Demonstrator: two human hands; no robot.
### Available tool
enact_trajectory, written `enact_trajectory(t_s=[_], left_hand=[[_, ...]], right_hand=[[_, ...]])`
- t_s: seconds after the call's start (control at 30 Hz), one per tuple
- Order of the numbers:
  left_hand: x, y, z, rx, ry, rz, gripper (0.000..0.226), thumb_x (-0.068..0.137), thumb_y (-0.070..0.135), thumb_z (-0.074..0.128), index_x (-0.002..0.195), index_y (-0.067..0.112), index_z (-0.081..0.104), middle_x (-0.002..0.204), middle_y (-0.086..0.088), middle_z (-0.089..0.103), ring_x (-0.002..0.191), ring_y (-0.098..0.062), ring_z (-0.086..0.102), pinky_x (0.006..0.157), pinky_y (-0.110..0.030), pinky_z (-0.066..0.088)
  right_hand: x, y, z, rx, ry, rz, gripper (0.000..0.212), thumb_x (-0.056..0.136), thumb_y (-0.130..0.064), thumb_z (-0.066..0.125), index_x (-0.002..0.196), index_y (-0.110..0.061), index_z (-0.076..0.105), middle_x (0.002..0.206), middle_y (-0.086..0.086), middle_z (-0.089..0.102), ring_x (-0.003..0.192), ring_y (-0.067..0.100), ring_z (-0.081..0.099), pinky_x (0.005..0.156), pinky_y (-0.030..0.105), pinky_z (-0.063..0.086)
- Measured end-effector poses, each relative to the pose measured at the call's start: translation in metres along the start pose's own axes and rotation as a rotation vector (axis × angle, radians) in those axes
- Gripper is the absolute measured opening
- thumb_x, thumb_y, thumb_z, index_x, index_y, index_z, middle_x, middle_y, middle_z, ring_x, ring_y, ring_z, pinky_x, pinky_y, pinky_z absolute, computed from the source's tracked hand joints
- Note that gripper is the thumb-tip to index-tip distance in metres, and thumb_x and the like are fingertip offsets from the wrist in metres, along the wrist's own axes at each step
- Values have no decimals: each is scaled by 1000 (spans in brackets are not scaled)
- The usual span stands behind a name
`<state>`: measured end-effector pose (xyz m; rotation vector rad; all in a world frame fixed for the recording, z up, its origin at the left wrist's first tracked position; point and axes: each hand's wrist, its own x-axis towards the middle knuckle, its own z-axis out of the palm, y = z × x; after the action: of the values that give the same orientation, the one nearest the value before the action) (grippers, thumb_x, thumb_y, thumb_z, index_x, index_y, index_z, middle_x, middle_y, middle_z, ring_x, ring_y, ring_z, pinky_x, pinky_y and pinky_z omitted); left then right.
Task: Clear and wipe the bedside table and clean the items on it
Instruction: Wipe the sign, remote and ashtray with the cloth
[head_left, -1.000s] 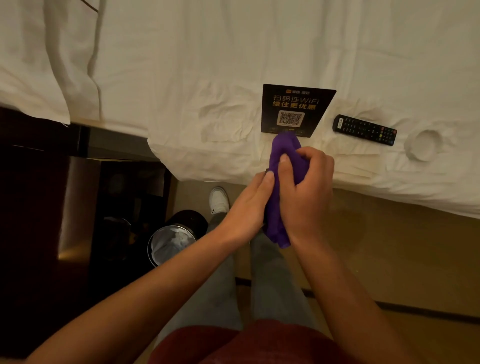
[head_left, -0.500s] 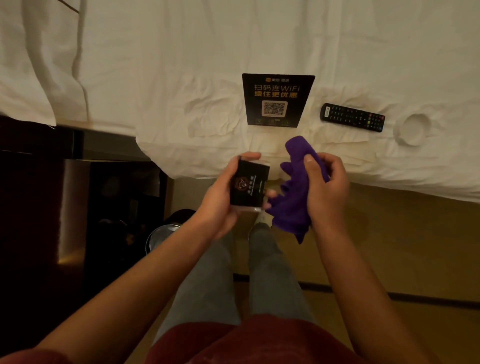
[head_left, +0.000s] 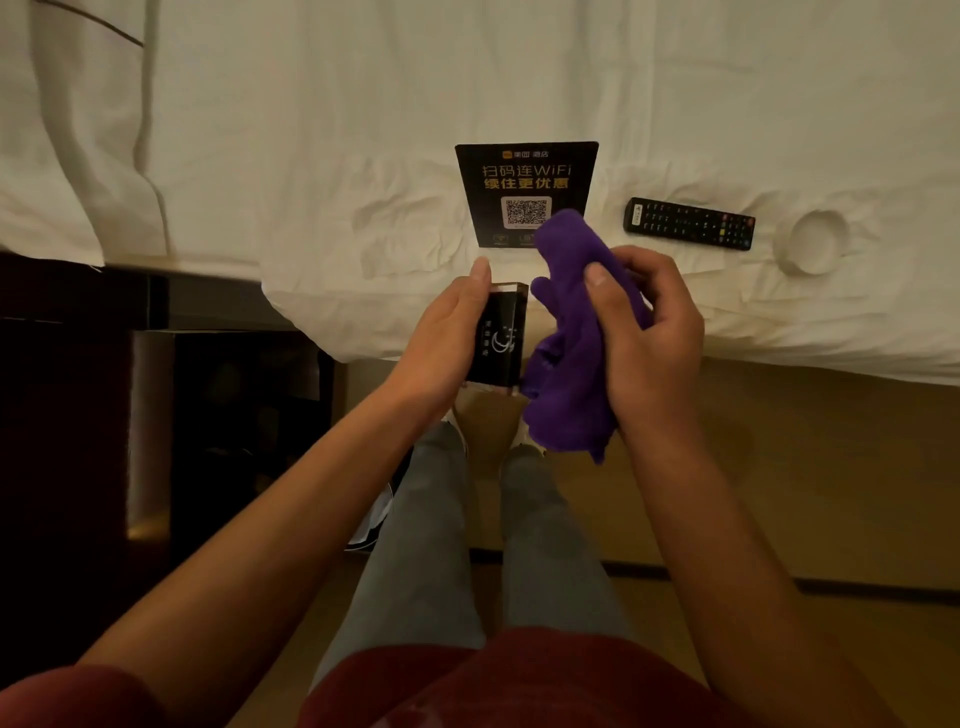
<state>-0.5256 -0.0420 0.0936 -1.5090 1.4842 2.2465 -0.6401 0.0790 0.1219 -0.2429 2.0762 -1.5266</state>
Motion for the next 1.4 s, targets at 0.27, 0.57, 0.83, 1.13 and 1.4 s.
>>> enact_trajectory(t_s=[0.27, 0.57, 0.83, 1.13, 1.4], left_hand=[[-3, -2, 15, -14, 85, 142, 55, 100, 62, 41, 109, 13, 65, 100, -6, 73, 94, -18, 72, 83, -37, 60], [8, 12, -4, -513, 99, 87, 31, 100, 41, 59, 106, 12, 49, 108, -21, 72, 101, -33, 74, 81, -44, 60], [-4, 12, -9, -693, -153, -30, 67, 102, 61, 38, 138, 7, 53, 137, -27, 61, 124, -43, 58, 108, -57, 47], [-7, 22, 17, -426, 137, 14, 53, 104, 59, 35, 103, 26, 77, 103, -5, 79, 98, -20, 76, 76, -29, 61], [13, 15, 0, -654, 198, -1, 54, 107, 49, 38, 132, 8, 63, 111, -13, 73, 99, -23, 69, 89, -39, 59]], right_hand=[[-8, -2, 20, -280, -32, -180, 32, 102, -32, 64, 129, -16, 62, 121, 3, 61, 103, 5, 61, 86, 16, 51], [-49, 13, 4, -420, -214, -149, 24, 94, -33, 73, 115, -24, 67, 113, -4, 60, 98, 1, 59, 81, 9, 45], [10, -18, 6, -331, 111, -259, 30, 97, -37, 67, 123, -22, 67, 115, -1, 65, 98, -3, 61, 83, 13, 50], [-1, -10, 59, -506, -8, -332, 30, 103, -31, 61, 129, -17, 68, 123, 6, 59, 105, 14, 63, 83, 28, 57], [-42, 26, 31, -502, -202, -154, 28, 101, -39, 61, 124, -25, 69, 114, -9, 62, 94, 0, 59, 78, 5, 44]])
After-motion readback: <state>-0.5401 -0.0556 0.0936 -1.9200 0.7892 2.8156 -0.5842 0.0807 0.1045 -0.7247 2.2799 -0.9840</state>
